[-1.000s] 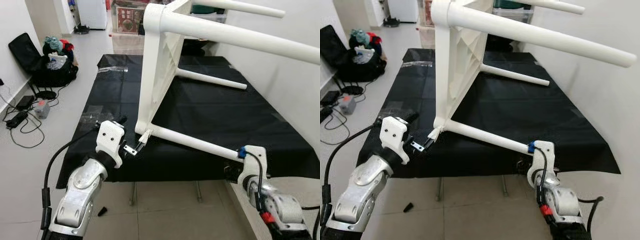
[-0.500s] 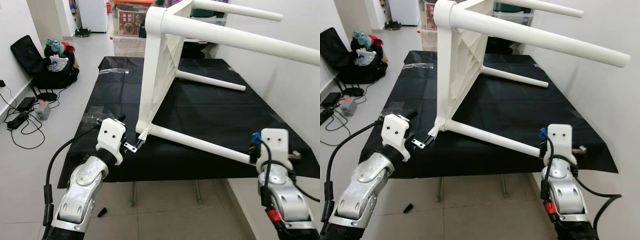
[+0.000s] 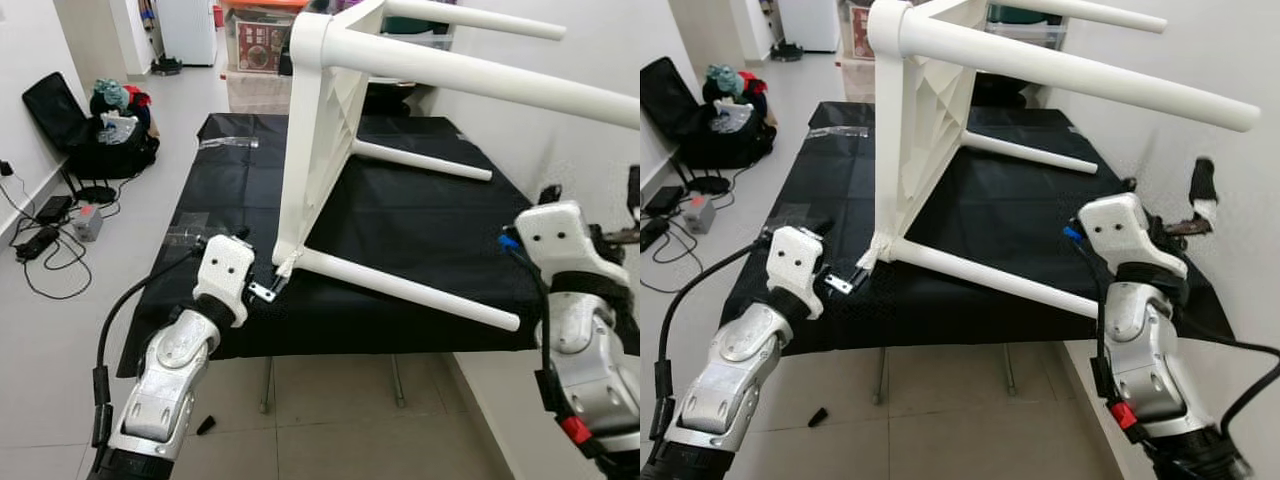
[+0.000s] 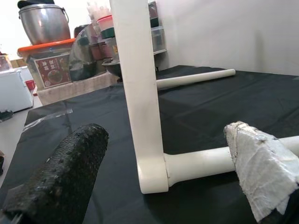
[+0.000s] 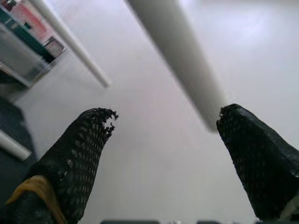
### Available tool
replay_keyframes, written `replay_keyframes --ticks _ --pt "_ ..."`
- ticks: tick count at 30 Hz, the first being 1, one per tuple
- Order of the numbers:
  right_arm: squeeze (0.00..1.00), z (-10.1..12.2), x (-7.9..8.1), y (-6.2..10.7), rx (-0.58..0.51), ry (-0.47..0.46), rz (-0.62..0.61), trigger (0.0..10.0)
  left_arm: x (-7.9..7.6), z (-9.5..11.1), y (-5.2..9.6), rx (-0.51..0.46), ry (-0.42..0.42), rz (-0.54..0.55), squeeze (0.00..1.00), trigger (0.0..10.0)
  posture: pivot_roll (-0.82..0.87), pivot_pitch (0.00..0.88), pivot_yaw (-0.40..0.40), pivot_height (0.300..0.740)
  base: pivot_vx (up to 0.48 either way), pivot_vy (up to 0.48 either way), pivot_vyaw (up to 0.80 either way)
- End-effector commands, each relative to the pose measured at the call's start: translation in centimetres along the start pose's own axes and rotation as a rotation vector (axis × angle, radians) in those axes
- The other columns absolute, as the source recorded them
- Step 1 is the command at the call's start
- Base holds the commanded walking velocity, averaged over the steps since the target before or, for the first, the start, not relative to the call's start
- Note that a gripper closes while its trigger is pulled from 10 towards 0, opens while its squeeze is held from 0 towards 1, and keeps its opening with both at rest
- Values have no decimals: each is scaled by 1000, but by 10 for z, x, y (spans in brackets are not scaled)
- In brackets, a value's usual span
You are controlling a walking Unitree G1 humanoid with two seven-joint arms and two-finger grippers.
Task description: Building children table
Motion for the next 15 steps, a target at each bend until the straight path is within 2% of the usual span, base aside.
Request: replay_keyframes --ticks 1,3,5,7,8,11,13,14,15 --pt "0 9 -4 -2 -86 16 -23 10000 2 -3 -1 11 -21 21 0 10000 25 0 -89 740 0 0 0" --pt "0 14 -15 -9 -180 62 -86 10000 6 -4 -4 16 -30 54 0 10000 21 0 -86 740 0 0 0" --pt "0 14 -15 -9 -180 62 -86 10000 6 -4 -4 16 -30 54 0 10000 21 0 -86 740 0 0 0" --pt "0 6 -25 -22 -180 124 -112 10000 10 -4 -6 15 -30 75 0 10000 20 0 -85 740 0 0 0" --pt "0 6 -25 -22 -180 124 -112 10000 10 -4 -6 15 -30 75 0 10000 20 0 -85 740 0 0 0" --pt "0 1 -24 -25 -148 94 -94 10000 10 -4 -6 15 -32 82 0 10000 21 0 -86 740 0 0 0" --pt "0 -1 -17 -21 -119 35 -50 10000 11 -5 -6 15 -35 93 0 10000 26 0 -90 740 0 0 0" --pt "0 -1 -17 -21 -119 35 -50 10000 11 -5 -6 15 -35 93 0 10000 26 0 -90 740 0 0 0" --pt "0 -2 -10 -16 -95 -18 -10 10000 12 -5 -6 15 -37 100 0 10000 28 0 -90 740 0 0 0"
Point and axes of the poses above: a point about 5 cm out from each wrist's last joint towards the gripper, its own y axis pointing back from the gripper into the wrist, its own z axis along the axis of the wrist's last joint, x = y × z, the point moved 1 cm from there along -y, pointing out of the wrist towards the gripper, and after that the axes turned 11 degrees about y, right-handed, at the moved point
